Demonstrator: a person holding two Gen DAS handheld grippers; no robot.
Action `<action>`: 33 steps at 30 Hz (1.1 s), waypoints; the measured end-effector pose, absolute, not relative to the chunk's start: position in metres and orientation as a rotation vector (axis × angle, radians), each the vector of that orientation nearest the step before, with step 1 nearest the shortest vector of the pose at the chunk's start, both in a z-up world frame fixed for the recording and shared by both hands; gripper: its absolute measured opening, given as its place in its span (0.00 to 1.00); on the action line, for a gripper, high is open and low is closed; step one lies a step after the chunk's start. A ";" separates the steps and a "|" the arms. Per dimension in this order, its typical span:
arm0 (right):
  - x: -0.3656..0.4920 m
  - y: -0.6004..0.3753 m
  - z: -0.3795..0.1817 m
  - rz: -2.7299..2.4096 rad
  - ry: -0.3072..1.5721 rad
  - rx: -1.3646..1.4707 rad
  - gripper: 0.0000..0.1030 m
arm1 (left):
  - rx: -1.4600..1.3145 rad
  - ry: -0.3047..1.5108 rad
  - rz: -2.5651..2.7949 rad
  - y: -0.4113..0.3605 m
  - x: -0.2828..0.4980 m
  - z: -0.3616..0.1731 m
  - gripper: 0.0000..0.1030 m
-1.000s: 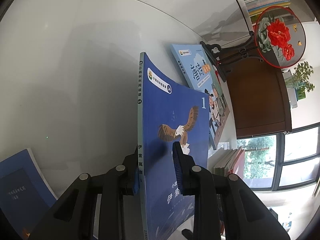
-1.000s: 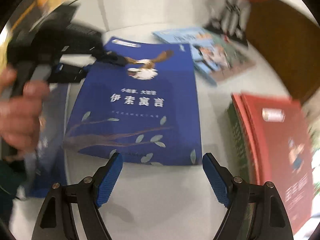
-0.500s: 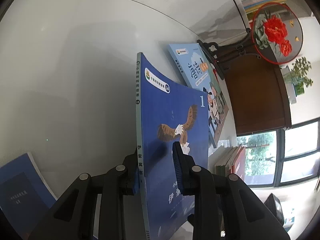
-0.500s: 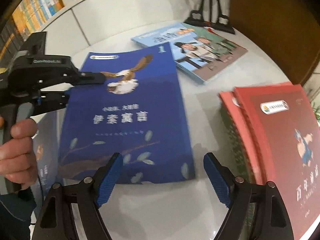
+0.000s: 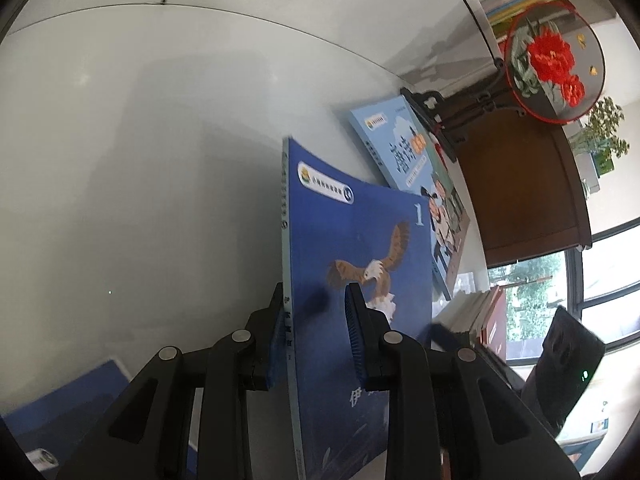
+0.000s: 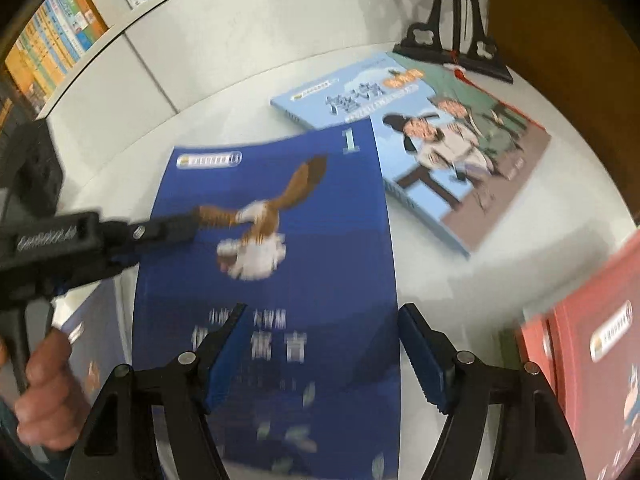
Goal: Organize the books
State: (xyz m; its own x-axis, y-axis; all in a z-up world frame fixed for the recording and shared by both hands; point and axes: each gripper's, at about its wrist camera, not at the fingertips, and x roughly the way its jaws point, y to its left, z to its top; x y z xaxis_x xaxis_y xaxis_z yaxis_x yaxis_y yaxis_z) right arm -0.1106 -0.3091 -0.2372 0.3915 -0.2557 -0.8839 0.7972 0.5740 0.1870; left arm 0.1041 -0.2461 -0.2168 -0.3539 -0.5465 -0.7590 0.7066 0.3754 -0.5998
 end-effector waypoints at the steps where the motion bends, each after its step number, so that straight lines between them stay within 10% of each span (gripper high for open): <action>1: -0.104 -0.313 -0.238 -0.748 0.951 0.661 0.72 | 0.149 1.436 -1.309 -0.246 0.106 -0.218 0.23; 27: -0.128 -0.343 -0.248 -0.303 0.686 1.089 0.65 | 0.103 1.395 -1.350 -0.242 0.109 -0.221 0.25; 33: -0.100 -0.316 -0.236 -0.483 0.835 0.789 0.45 | 0.060 1.406 -1.356 -0.238 0.112 -0.224 0.25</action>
